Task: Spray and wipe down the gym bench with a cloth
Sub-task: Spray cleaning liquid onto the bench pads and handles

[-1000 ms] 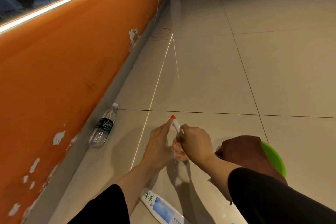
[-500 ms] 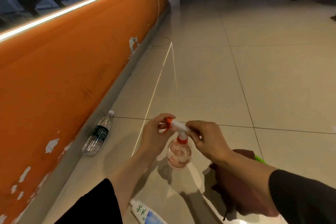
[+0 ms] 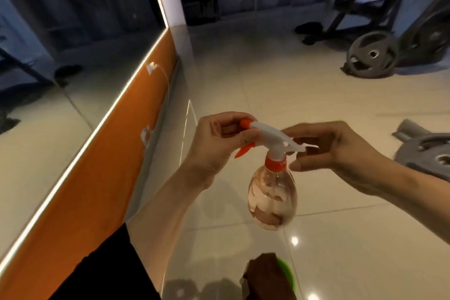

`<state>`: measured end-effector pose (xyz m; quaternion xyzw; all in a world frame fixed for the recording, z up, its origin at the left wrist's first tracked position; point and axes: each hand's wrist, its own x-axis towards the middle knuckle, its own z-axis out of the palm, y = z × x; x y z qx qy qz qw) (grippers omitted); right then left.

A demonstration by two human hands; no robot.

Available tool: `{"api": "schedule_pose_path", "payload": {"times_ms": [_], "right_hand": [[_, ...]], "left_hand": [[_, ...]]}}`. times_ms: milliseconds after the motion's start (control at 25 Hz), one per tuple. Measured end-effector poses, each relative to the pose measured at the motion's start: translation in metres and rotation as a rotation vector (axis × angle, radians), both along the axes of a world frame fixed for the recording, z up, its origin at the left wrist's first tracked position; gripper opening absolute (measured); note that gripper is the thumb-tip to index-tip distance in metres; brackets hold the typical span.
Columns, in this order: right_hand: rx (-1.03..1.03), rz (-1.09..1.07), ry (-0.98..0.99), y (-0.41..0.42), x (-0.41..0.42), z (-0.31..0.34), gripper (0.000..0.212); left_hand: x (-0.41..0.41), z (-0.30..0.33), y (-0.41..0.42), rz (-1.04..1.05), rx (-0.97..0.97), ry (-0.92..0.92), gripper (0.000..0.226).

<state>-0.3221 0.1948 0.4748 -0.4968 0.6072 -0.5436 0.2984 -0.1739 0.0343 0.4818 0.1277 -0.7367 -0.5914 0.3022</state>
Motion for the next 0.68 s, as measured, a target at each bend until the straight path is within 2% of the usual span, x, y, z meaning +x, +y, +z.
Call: {"api": "schedule_pose_path", "payload": {"times_ms": [200, 280, 440, 560, 680], "right_hand": [[0.019, -0.209, -0.023, 0.106, -0.061, 0.193, 0.033], [0.029, -0.258, -0.04, 0.148, -0.086, 0.253, 0.044], [0.07, -0.289, -0.067, 0.237, -0.132, 0.333, 0.066], [0.079, -0.319, -0.062, 0.311, -0.154, 0.368, 0.068], [0.067, -0.389, -0.083, 0.373, -0.161, 0.392, 0.066]], "left_hand": [[-0.107, 0.192, 0.08, -0.281, 0.0, -0.035, 0.014], [-0.147, 0.247, 0.119, -0.382, 0.052, -0.025, 0.014], [-0.218, 0.318, 0.211, -0.54, 0.144, 0.008, 0.017], [-0.261, 0.346, 0.28, -0.644, 0.116, -0.003, 0.014], [-0.293, 0.365, 0.333, -0.682, 0.042, -0.017, 0.022]]}}
